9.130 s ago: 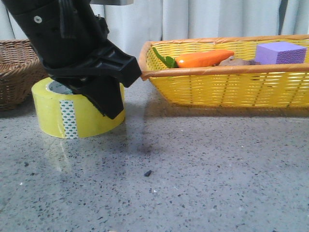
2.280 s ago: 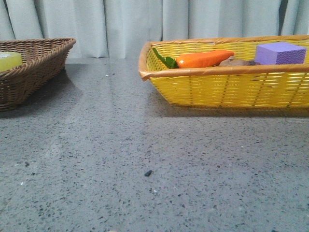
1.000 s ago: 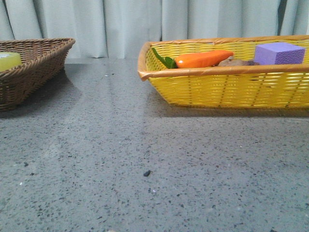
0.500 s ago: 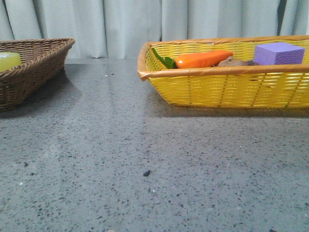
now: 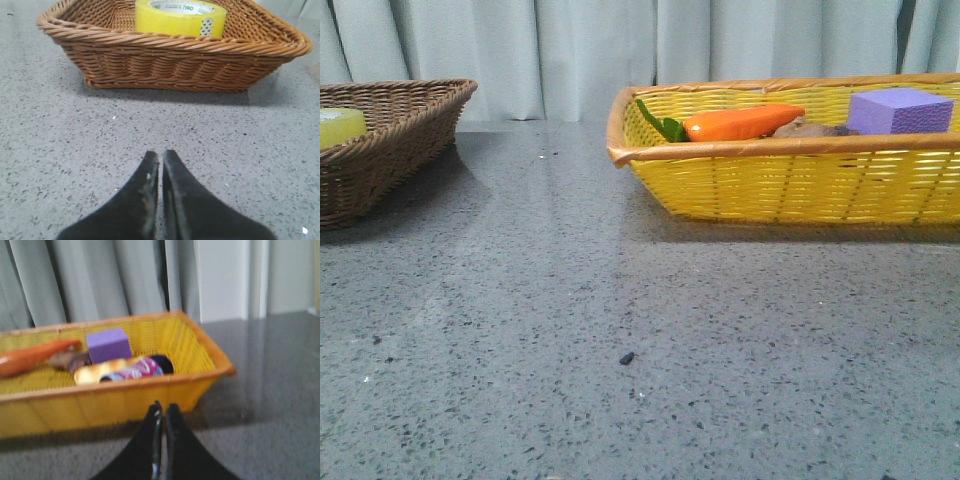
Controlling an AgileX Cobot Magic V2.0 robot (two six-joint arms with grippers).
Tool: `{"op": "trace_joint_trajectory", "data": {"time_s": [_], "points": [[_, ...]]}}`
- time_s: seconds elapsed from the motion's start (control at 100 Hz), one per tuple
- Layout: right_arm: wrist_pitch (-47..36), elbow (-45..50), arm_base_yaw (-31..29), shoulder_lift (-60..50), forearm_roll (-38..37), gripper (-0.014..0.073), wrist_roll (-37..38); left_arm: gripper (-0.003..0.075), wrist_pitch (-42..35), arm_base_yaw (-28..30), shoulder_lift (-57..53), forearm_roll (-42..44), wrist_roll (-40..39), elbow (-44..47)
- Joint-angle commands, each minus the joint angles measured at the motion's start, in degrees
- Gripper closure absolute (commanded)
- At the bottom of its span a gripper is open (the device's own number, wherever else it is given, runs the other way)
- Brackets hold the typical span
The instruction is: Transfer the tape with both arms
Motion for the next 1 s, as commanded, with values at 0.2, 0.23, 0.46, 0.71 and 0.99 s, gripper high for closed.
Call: {"op": "trace_joint_trajectory", "data": {"time_s": [0.2, 0.23, 0.46, 0.71, 0.99], "points": [[6.72, 1.13, -0.37, -1.02, -1.40, 0.0660, -0.44, 0.0741, -2.60, 0.12, -1.66, -0.49, -0.42, 0.62], [7.20, 1.13, -0.37, -1.02, -1.40, 0.0660, -0.44, 0.0741, -2.60, 0.12, -1.66, -0.49, -0.42, 0.62], [10.53, 1.13, -0.37, -1.02, -1.40, 0.0660, -0.44, 0.0741, -2.60, 0.12, -1.66, -0.49, -0.42, 0.62], [12.05, 1.13, -0.37, -1.02, -1.40, 0.0660, -0.44, 0.0741, -2.60, 0.12, -1.66, -0.49, -0.42, 0.62], [12.05, 1.13, -0.37, -1.02, -1.40, 0.0660, -0.44, 0.0741, -2.60, 0.12, -1.66, -0.49, -0.42, 0.62]]}}
